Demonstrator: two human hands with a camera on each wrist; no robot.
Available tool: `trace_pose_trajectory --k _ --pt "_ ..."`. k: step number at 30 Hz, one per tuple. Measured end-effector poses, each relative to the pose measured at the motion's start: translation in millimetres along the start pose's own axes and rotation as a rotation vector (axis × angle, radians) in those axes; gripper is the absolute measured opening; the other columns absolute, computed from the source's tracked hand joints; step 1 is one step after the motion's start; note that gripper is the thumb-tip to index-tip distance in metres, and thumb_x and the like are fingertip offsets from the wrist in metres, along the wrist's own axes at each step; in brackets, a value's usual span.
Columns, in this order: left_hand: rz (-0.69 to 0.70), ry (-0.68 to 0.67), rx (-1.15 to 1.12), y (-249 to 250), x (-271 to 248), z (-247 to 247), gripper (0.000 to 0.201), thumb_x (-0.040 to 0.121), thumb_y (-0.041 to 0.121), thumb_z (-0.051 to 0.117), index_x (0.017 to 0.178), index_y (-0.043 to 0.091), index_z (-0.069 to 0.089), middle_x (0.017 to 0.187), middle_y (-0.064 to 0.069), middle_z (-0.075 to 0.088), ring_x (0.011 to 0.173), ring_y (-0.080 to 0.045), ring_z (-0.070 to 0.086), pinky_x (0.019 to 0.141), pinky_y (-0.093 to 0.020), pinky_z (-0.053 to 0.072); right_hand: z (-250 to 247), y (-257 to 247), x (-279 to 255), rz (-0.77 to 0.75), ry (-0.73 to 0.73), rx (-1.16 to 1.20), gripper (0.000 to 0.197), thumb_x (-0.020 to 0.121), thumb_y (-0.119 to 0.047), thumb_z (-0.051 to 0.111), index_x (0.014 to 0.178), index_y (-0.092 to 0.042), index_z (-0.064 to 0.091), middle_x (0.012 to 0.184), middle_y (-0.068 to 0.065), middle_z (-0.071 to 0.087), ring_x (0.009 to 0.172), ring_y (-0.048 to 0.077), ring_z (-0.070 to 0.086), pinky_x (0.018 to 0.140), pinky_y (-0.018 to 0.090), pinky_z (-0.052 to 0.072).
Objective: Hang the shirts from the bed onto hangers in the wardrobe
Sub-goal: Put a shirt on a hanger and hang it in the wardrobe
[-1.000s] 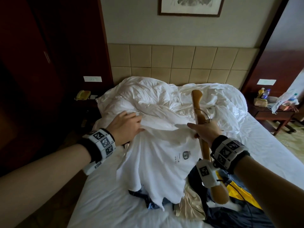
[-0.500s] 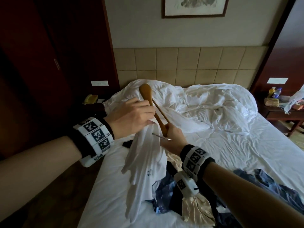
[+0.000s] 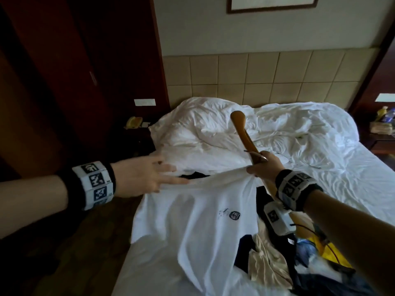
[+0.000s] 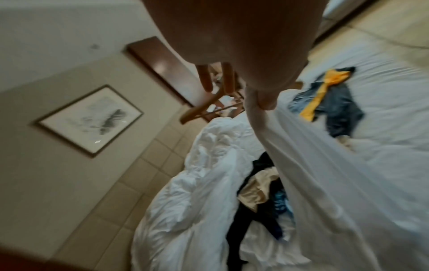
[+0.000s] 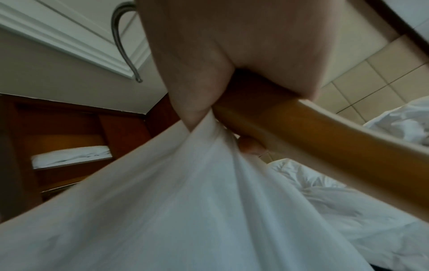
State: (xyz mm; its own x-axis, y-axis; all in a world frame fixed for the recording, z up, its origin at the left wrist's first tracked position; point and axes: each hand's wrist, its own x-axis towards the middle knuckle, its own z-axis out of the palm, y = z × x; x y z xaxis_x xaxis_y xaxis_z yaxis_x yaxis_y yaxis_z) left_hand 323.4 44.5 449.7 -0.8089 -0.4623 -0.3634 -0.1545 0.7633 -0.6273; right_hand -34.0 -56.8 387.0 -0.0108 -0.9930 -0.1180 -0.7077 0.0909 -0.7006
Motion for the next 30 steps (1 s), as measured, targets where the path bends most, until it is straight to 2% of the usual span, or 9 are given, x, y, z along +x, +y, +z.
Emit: trace_pose_trajectory --k 3,6,11,14,16,19,21,26,30 --pt "0.134 0.014 -0.032 21.5 16.8 -14.8 0.011 0.085 0.024 0.07 0.089 0.032 0.076 0.156 0.001 0.037 0.126 -0.027 0.042 0.099 -0.045 0.046 -15.2 1.3 4.0 0.019 0.024 0.014 0.03 0.071 -0.022 0.078 0.093 -0.01 0.062 0.09 0.013 0.069 0.086 0.029 0.066 0.063 0.029 0.046" --pt "-0.009 0.076 -0.046 17.4 28.4 -24.5 0.014 0.087 0.031 0.065 0.074 0.029 0.071 0.117 0.002 0.061 0.097 -0.021 0.053 0.078 -0.038 0.049 -23.5 6.6 -1.0 0.032 0.046 0.055 0.027 0.071 -0.015 0.074 0.096 -0.01 0.066 0.076 0.011 0.071 0.071 0.025 0.068 0.06 0.028 0.05" --pt "-0.155 -0.045 -0.05 0.9 37.8 -30.8 0.019 0.092 0.036 0.062 0.075 0.025 0.061 0.075 0.007 0.059 0.06 -0.018 0.056 0.067 -0.034 0.041 -29.4 32.0 -1.1 0.034 -0.004 0.109 0.051 0.053 -0.021 0.068 0.103 -0.011 0.072 0.065 0.008 0.072 0.062 0.026 0.069 0.076 0.048 0.06" --pt "-0.231 -0.135 -0.001 -16.0 48.2 -39.5 0.01 0.086 0.028 0.063 0.077 0.03 0.065 0.083 0.009 0.059 0.071 -0.017 0.057 0.072 -0.035 0.035 -32.2 33.4 -11.6 0.039 -0.004 0.196 0.039 0.065 -0.009 0.073 0.104 -0.014 0.071 0.08 0.016 0.073 0.06 0.024 0.065 0.075 0.044 0.06" --pt "-0.251 -0.221 0.025 -24.1 59.7 -51.7 0.011 0.089 0.029 0.06 0.089 0.031 0.072 0.113 0.006 0.057 0.099 -0.021 0.054 0.081 -0.04 0.037 -35.5 40.2 -14.5 0.047 -0.022 0.286 0.036 0.075 0.0 0.074 0.106 -0.018 0.068 0.083 0.015 0.07 0.061 0.022 0.061 0.068 0.037 0.055" --pt "-0.319 -0.394 -0.01 -27.9 79.9 -65.5 0.026 0.102 0.034 0.046 0.116 0.031 0.068 0.162 -0.001 0.017 0.142 -0.03 0.022 0.106 -0.052 0.029 -43.9 48.5 -18.9 0.058 -0.067 0.434 0.028 0.075 -0.014 0.083 0.1 -0.012 0.071 0.077 0.01 0.065 0.067 0.022 0.059 0.072 0.039 0.052" --pt "-0.356 -0.389 -0.052 -30.0 90.3 -76.4 0.034 0.104 0.04 0.041 0.116 0.026 0.069 0.164 -0.007 0.009 0.147 -0.029 0.013 0.109 -0.052 0.025 -51.3 47.3 -22.5 0.028 -0.07 0.553 0.035 0.072 -0.026 0.087 0.102 -0.014 0.074 0.074 0.008 0.061 0.068 0.021 0.057 0.07 0.037 0.051" --pt "-0.354 -0.43 -0.143 -41.8 110.1 -81.6 0.041 0.104 0.045 0.034 0.122 0.024 0.065 0.161 -0.009 0.017 0.149 -0.029 0.006 0.114 -0.056 0.018 -79.5 12.4 -45.0 -0.133 -0.007 0.995 0.034 0.081 -0.02 0.078 0.112 -0.009 0.069 0.091 0.011 0.057 0.077 0.02 0.057 0.063 0.031 0.053" --pt "-0.338 -0.476 -0.236 -53.1 124.3 -77.7 0.043 0.103 0.051 0.032 0.121 0.03 0.066 0.163 -0.007 0.01 0.151 -0.026 -0.006 0.117 -0.059 0.01 -100.5 -26.1 -71.6 -0.351 -0.094 1.083 0.027 0.086 -0.009 0.07 0.112 -0.004 0.066 0.091 0.011 0.058 0.075 0.017 0.059 0.074 0.031 0.053"
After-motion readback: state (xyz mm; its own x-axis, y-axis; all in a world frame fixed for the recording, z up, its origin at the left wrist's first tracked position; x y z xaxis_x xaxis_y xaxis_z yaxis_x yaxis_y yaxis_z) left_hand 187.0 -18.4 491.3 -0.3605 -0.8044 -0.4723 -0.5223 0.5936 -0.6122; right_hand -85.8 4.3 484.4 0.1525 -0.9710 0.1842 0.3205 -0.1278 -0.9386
